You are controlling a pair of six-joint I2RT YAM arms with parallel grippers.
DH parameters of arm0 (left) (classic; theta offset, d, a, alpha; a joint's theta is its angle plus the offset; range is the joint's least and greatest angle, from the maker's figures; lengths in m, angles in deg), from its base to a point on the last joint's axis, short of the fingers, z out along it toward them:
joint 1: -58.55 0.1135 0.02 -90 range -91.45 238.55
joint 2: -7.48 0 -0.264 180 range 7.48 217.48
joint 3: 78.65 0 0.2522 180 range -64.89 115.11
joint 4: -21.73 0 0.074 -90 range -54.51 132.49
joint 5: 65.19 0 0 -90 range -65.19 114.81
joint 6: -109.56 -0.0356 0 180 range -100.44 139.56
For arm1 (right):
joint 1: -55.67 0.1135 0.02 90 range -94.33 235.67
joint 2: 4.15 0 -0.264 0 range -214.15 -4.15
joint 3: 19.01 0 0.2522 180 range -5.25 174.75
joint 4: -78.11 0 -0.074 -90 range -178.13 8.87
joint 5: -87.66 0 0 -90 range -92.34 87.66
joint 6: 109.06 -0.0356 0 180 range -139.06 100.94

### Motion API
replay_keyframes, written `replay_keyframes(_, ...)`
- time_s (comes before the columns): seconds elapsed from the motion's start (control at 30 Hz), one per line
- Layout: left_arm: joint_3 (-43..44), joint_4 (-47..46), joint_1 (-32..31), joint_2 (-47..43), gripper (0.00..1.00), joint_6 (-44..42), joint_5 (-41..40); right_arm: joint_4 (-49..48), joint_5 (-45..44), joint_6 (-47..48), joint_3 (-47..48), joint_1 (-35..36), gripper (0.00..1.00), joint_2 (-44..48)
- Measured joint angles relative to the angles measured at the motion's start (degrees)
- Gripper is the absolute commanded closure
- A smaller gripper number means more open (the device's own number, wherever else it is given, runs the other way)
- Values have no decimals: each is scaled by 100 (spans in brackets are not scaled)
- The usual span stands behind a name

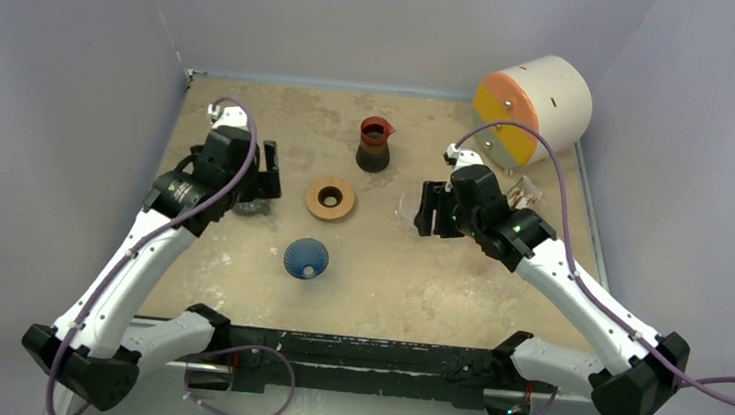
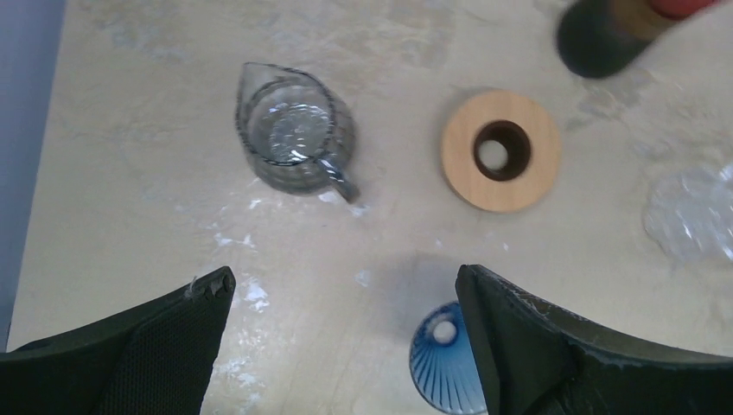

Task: Place the coffee filter in the dripper
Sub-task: Pick up the coffee server from the center of the board.

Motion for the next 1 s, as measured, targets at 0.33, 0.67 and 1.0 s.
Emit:
replay_keyframes(0.33,-31,-186,2076,1036,9,153,1014,55,24,4,-225,0,34,662)
replay_keyframes(0.67,-39,-234,3171,1486,22,264,1648,238,52,46,-291,0,35,1180)
replay_keyframes(1.0,-20,-245,3324,2293,20,367,1683,280,192,83,-417,0,35,1373)
